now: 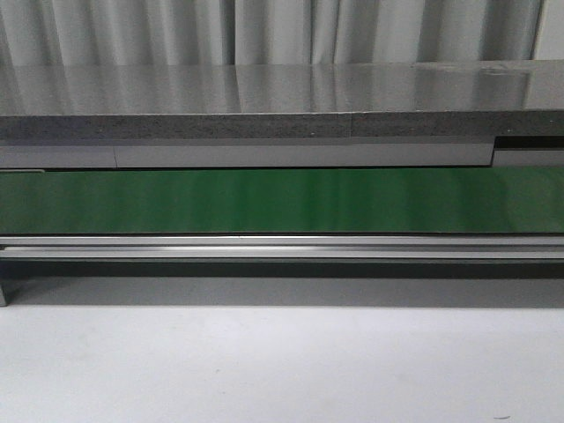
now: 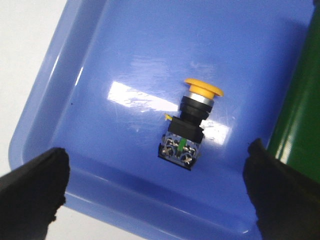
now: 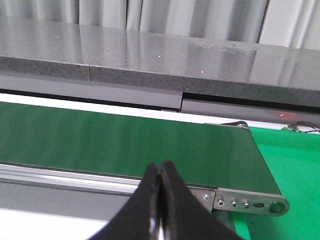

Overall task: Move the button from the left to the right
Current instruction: 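Close the left gripper on the button's black base and lift it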

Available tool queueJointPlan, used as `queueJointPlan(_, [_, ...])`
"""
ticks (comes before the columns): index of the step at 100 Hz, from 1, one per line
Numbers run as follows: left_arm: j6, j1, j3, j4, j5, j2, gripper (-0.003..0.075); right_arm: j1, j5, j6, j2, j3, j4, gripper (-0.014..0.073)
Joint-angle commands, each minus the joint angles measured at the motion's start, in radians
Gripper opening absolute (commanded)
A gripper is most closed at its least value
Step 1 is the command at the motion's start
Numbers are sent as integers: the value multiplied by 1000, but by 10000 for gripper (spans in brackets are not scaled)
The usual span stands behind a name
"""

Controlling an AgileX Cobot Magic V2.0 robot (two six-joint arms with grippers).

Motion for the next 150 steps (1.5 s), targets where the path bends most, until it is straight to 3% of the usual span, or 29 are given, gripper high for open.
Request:
queueJointPlan(1, [11,2,-55,-22,-42,24,662,-1,-81,2,-17,0,-10,-68])
queueJointPlan(139, [53,2,-72,-98,-162,315,642,-1,-81,2,-17,0,-10,-68])
queueJointPlan(150, [53,2,-72,-106,-158,315,578,-1,-81,2,-17,0,-10,-68])
